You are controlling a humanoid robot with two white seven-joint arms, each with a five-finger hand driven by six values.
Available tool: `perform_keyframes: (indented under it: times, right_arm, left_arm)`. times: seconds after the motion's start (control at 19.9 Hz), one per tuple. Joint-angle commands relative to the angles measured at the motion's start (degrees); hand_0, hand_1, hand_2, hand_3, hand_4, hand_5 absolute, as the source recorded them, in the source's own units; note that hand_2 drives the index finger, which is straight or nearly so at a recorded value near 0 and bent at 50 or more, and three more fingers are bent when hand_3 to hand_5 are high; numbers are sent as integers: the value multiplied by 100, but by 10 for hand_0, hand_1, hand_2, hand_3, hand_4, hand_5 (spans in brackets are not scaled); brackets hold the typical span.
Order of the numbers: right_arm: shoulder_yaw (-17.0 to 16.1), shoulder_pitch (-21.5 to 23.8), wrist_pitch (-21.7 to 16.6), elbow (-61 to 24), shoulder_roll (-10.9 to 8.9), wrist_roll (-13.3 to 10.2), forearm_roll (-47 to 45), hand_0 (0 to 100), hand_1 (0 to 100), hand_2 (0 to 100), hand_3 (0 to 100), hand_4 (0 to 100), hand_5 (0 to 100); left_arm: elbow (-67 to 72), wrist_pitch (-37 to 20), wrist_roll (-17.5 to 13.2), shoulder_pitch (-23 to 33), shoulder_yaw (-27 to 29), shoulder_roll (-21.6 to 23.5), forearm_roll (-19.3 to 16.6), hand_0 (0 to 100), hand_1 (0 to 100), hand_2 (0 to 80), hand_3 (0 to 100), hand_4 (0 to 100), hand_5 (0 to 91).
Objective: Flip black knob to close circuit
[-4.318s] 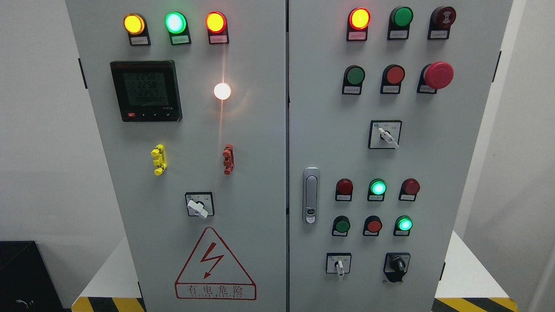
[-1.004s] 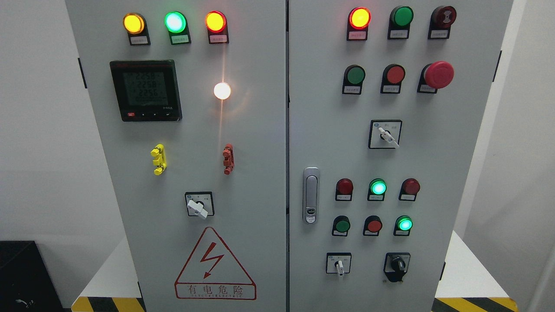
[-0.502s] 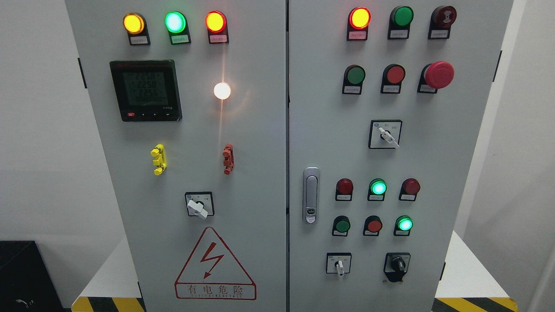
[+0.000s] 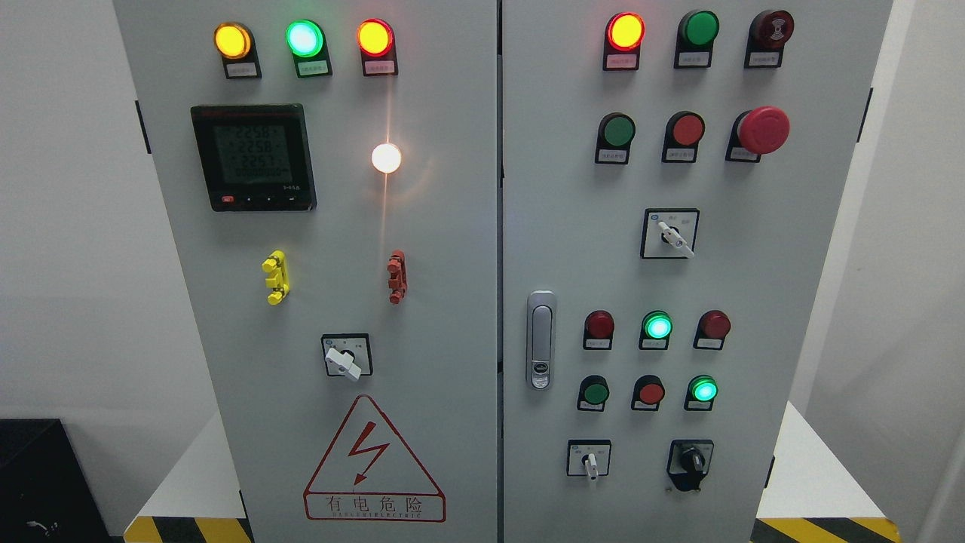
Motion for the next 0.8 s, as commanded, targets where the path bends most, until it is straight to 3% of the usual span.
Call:
perform_keyframes:
  times: [0.0,0.75]
  right_arm:
    - [-175,-494,156,-455,25,97,83,0,52,880,1000,893,948]
    - [-315,-1022,412,-446,51,448,584,0,52,879,1000,896,953]
  left_arm:
    - [-132,-4,0,123,0,5,0,120,556,0,0,0,0]
    - [-132,-4,0,123,0,5,0,120,556,0,0,0,0]
